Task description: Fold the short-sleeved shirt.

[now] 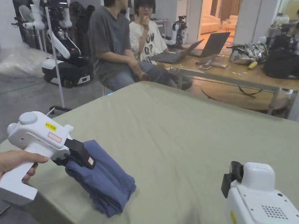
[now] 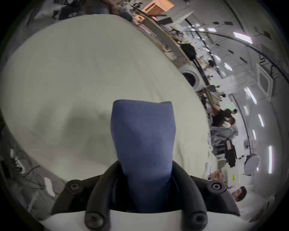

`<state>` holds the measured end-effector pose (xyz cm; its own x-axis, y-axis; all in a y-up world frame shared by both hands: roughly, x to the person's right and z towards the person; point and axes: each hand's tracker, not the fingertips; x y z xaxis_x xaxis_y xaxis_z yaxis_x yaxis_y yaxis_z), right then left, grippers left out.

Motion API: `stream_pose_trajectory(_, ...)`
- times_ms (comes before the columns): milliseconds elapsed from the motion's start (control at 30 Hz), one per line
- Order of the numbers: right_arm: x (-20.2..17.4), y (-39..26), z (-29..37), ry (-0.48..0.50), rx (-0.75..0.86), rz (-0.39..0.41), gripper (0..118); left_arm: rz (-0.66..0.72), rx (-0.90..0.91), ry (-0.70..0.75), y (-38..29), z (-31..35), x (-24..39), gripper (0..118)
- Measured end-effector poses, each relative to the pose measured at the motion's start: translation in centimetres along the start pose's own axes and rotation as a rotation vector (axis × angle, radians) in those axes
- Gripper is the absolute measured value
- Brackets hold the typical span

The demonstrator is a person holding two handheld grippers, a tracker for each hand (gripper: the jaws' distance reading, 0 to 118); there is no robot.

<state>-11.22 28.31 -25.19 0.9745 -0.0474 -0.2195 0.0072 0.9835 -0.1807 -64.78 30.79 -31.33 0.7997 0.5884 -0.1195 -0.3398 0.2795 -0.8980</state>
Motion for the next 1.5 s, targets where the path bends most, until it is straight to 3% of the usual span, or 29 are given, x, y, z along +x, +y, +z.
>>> stream_pose_trajectory(167,-1.7,-0.5,-1.4,0.041,-0.04,-0.006,0,0.003,0.006,0.201,3.0,2.0,-3.4,19)
stream_pose_trajectory(367,-1.9,-1.3,-1.8,0.045,-0.074,0.019,0,0.044,-0.016,0.266,1.1,-0.1,-4.3,20)
stream_pose_trajectory(467,-1.5,-1.3,-1.8,0.038,-0.088,0.026,0,0.01,-0.01,0.363,1.1,0.1,-3.6,31)
stream_pose_trajectory(533,-1.2,-1.3,-1.7,0.034,-0.091,0.028,0,0.0,0.0,0.408,1.2,0.6,-3.1,47)
stream_pose_trajectory(667,-0.7,-1.1,-1.5,0.025,-0.088,0.031,0,0.007,0.031,0.425,1.0,2.6,-2.4,47)
stream_pose_trajectory(800,-0.2,-1.1,-1.3,0.016,-0.086,0.027,0,-0.091,0.112,0.521,-0.4,4.3,0.9,50)
stream_pose_trajectory(933,0.6,-1.3,-0.9,0.003,-0.092,0.012,0,-0.113,0.188,0.514,1.8,4.4,0.4,50)
stream_pose_trajectory(1100,2.7,-1.3,0.0,-0.03,-0.089,-0.015,0,-0.2,0.262,0.33,-1.2,0.5,3.5,50)
stream_pose_trajectory(1233,5.1,-1.3,0.9,-0.072,-0.091,-0.029,0,-0.32,0.327,0.239,-5.4,-4.2,8.0,45)
stream_pose_trajectory(1367,8.2,-1.6,2.1,-0.136,-0.095,-0.03,0,-0.518,0.397,0.274,-9.7,-9.7,13.8,44)
stream_pose_trajectory(1500,11.3,-1.6,3.5,-0.217,-0.096,-0.043,0,-0.664,0.583,0.242,-13.3,-14.0,18.6,43)
